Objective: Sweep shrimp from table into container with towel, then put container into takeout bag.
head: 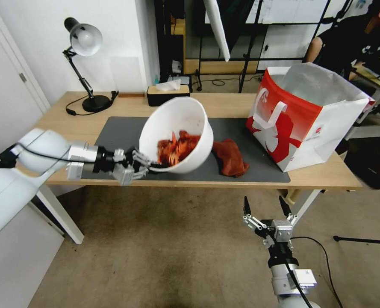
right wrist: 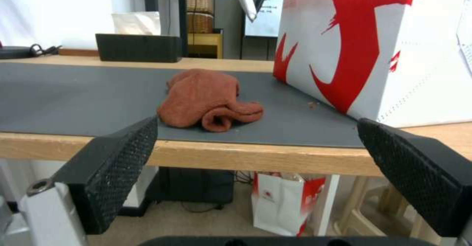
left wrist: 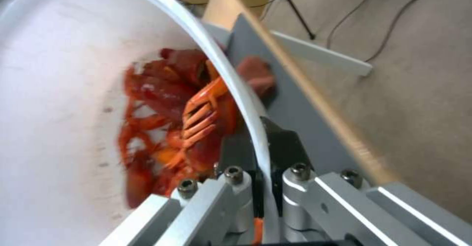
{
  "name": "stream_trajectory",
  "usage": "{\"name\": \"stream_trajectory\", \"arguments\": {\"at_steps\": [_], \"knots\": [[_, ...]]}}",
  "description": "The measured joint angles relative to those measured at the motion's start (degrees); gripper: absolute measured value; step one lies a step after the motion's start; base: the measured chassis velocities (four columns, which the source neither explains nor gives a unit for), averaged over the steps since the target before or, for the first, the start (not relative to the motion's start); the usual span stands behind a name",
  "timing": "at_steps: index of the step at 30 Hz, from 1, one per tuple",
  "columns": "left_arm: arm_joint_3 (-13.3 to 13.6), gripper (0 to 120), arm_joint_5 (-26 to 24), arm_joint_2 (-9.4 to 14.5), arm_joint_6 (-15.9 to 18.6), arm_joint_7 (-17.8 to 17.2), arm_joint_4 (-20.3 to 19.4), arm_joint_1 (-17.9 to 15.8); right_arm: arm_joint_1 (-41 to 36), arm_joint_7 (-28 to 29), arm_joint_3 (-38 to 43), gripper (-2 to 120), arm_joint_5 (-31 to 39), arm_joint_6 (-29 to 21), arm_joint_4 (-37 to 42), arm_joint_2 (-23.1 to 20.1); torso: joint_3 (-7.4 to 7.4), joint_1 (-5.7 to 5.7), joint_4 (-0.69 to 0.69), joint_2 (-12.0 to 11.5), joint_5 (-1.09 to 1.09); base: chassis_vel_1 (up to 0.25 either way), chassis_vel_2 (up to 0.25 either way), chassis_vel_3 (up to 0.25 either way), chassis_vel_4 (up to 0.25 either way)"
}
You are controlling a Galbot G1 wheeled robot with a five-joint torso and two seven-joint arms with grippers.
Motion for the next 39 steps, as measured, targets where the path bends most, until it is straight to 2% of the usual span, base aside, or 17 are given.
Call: {"name": "stream_trajectory", "arguments": {"at_steps": [6,7,10,11,13,15,18,19,21,22,24,25,27,28,31,32,39], "knots": [[5.74,0,0.75,-7.19,-0.42,-0.90,7.59,-10.13,0.50,-0.04,-0.57,100,-0.32,-0.27,-0.37,0.49,0.00,0.00,-0.01,0.00,0.00,0.000,0.000,0.000,0.000],[5.74,0,0.75,-7.19,-0.42,-0.90,7.59,-10.13,0.50,-0.04,-0.57,100,-0.32,-0.27,-0.37,0.49,0.00,0.00,-0.01,0.00,0.00,0.000,0.000,0.000,0.000],[8.29,0,1.38,-11.23,-0.59,-0.96,11.36,-14.55,0.73,-0.02,-0.74,100,-0.49,-0.35,-0.65,0.75,0.00,0.00,0.00,0.00,0.01,0.000,0.000,0.000,0.000],[8.29,0,1.38,-11.23,-0.59,-0.96,11.36,-14.55,0.73,-0.02,-0.74,100,-0.49,-0.35,-0.65,0.75,0.00,0.00,0.00,0.00,0.01,0.000,0.000,0.000,0.000],[9.75,0,2.14,-14.55,-0.82,-1.01,14.57,-17.40,0.84,0.00,-0.92,100,-0.63,-0.38,-0.85,0.94,0.00,0.00,0.01,0.00,0.01,0.000,0.000,0.000,0.000],[10.13,0,2.46,-15.68,-0.93,-1.02,15.63,-18.19,0.84,0.00,-0.99,100,-0.67,-0.39,-0.90,0.98,0.00,0.00,0.01,0.00,0.01,0.000,0.000,0.000,0.000],[11.91,0,3.43,-20.11,-1.19,-1.30,19.92,-21.37,0.81,-0.01,-1.02,100,-0.85,-0.40,-1.08,1.13,0.00,0.00,0.00,0.00,0.01,0.000,0.000,0.000,0.000],[11.91,0,3.43,-20.11,-1.19,-1.30,19.92,-21.37,0.81,-0.01,-1.02,100,-0.85,-0.40,-1.08,1.13,0.00,0.00,0.00,0.00,0.01,0.000,0.000,0.000,0.000],[12.54,0,4.41,-23.57,-1.40,-1.59,22.86,-23.37,0.72,-0.02,-1.00,100,-1.10,-0.39,-1.25,1.33,0.00,0.00,0.01,0.00,0.01,0.000,0.000,0.000,0.000],[12.54,0,4.41,-23.57,-1.40,-1.59,22.86,-23.37,0.72,-0.02,-1.00,100,-1.10,-0.39,-1.25,1.33,0.00,0.00,0.01,0.00,0.01,0.000,0.000,0.000,0.000],[13.15,0,5.17,-27.43,-1.56,-2.18,25.65,-25.42,0.46,-0.02,-0.92,100,-1.37,-0.34,-1.27,1.53,0.00,-0.01,0.00,0.00,0.02,0.000,0.000,0.000,0.000],[13.15,0,5.17,-27.43,-1.56,-2.18,25.65,-25.42,0.46,-0.02,-0.92,100,-1.37,-0.34,-1.27,1.53,0.00,-0.01,0.00,0.00,0.02,0.000,0.000,0.000,0.000],[13.97,0,5.78,-30.32,-1.71,-2.49,27.56,-27.02,0.30,-0.02,-0.73,100,-1.53,-0.25,-1.29,1.69,0.00,-0.01,0.00,0.00,0.01,0.000,0.000,0.000,0.000],[13.97,0,5.78,-30.32,-1.71,-2.49,27.56,-27.02,0.30,-0.02,-0.73,100,-1.53,-0.25,-1.29,1.69,0.00,-0.01,0.00,0.00,0.01,0.000,0.000,0.000,0.000],[15.56,0,6.44,-35.42,-1.93,-3.35,31.58,-30.36,-0.15,-0.01,-0.25,100,-1.72,-0.08,-1.30,2.02,0.00,-0.01,-0.02,0.00,0.02,0.000,0.000,0.000,0.000],[15.56,0,6.44,-35.42,-1.93,-3.35,31.58,-30.36,-0.15,-0.01,-0.25,100,-1.72,-0.08,-1.30,2.02,0.00,-0.01,-0.02,0.00,0.02,0.000,0.000,0.000,0.000],[15.43,0,7.29,-41.40,-2.29,-4.92,38.07,-35.43,-0.46,-0.14,-0.12,100,-1.83,0.14,-1.34,2.32,0.00,-0.01,0.00,0.00,0.01,0.000,0.000,0.000,0.000]]}}
